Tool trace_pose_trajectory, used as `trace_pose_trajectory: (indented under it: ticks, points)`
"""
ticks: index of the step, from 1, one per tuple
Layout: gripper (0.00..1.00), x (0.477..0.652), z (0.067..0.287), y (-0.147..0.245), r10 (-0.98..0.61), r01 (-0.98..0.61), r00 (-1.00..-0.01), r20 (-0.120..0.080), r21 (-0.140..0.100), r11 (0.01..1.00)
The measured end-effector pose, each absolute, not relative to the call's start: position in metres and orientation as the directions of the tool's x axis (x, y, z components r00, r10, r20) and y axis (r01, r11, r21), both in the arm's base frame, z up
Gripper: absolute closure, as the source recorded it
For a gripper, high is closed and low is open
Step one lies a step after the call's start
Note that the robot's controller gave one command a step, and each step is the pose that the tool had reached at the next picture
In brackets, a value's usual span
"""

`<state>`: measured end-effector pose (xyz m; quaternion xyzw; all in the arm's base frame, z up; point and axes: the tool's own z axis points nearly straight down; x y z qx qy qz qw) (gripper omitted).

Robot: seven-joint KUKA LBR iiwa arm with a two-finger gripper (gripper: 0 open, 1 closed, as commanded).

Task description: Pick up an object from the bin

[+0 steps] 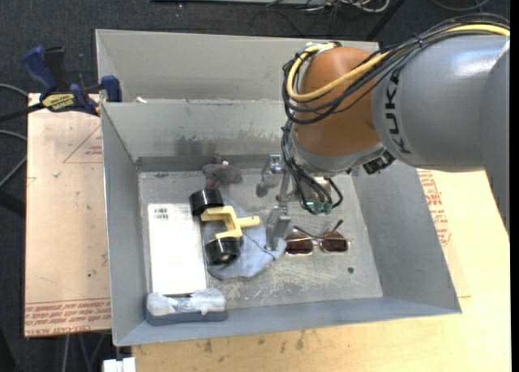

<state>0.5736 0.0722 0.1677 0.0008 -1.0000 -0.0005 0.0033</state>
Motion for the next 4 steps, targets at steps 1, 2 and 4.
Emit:
trace_pose_trajectory:
  ticks: [1, 2, 4]
  points:
    - [0.0, 0.575, 0.171, 0.072, 0.0, 0.0, -1.0, -0.001, 0.002, 1.0]
    - [0.0, 0.555, 0.13, 0.126, -0.049, -0.049, -0.999, -0.005, 0.0, 0.999]
    - [1.0, 0.528, 0.082, 0.165, -0.291, -0.291, -0.956, -0.045, 0.0, 0.957]
